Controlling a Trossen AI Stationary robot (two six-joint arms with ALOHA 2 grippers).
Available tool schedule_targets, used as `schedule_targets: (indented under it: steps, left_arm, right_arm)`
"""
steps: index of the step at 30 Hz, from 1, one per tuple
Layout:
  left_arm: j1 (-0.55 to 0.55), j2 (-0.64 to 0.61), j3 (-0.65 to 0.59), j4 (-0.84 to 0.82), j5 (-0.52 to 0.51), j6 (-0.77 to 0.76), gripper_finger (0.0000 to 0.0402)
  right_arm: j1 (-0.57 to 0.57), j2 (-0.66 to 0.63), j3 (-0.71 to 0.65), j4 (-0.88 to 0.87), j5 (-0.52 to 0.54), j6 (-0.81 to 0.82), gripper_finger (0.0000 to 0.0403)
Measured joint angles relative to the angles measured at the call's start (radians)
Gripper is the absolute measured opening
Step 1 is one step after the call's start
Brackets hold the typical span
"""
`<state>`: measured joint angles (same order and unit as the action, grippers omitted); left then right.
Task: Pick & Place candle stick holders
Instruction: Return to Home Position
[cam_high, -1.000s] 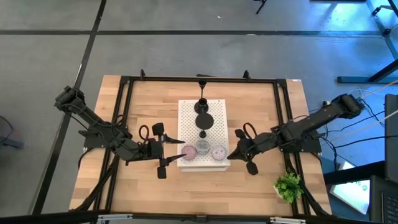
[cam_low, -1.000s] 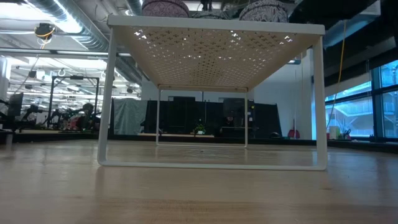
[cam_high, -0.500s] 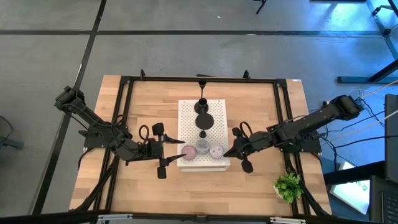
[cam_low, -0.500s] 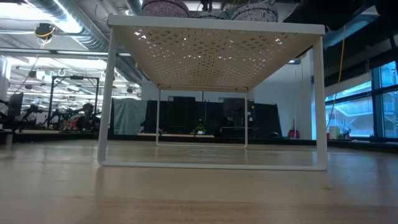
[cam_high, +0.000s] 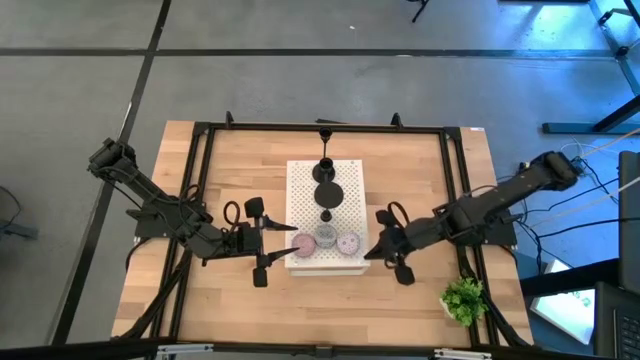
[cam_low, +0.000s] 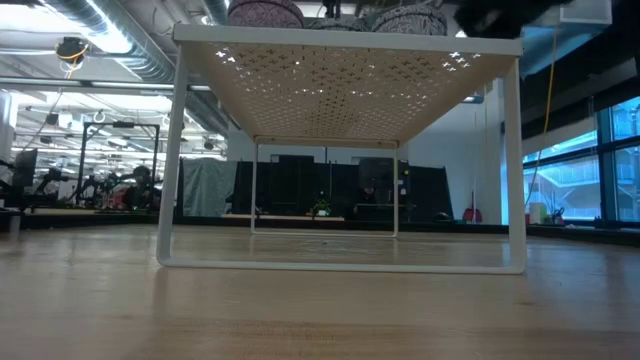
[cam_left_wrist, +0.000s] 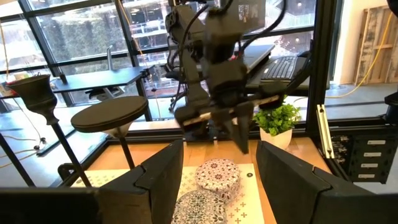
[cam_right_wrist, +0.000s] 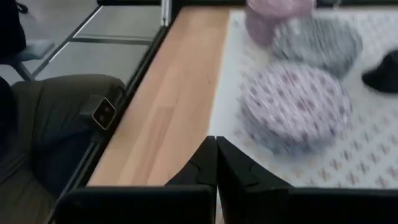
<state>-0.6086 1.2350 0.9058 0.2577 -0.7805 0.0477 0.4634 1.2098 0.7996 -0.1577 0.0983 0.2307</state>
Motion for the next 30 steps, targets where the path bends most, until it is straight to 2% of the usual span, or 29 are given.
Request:
schedule_targets:
  steps: [8, 12, 18, 24, 30]
  left_arm:
    - [0.000, 0.000, 0.000, 0.000, 0.000, 0.000, 0.0200]
    - [0.000, 0.000, 0.000, 0.001, 0.008, 0.000, 0.0200]
    - [0.000, 0.015, 0.000, 0.009, 0.080, -0.032, 0.0200]
    - [0.000, 0.040, 0.000, 0.034, 0.088, -0.057, 0.0200]
    - [0.000, 0.041, 0.000, 0.033, 0.094, -0.064, 0.0200]
  right_arm:
    - [0.107, 0.000, 0.072, 0.008, 0.114, -0.080, 0.0000]
    - [0.124, 0.000, 0.075, 0.050, 0.118, -0.108, 0.0000]
    - [0.125, 0.000, 0.076, 0.091, 0.138, -0.116, 0.0000]
    - [0.125, 0.000, 0.076, 0.088, 0.152, -0.055, 0.0000]
    - [0.126, 0.000, 0.076, 0.088, 0.130, -0.076, 0.0000]
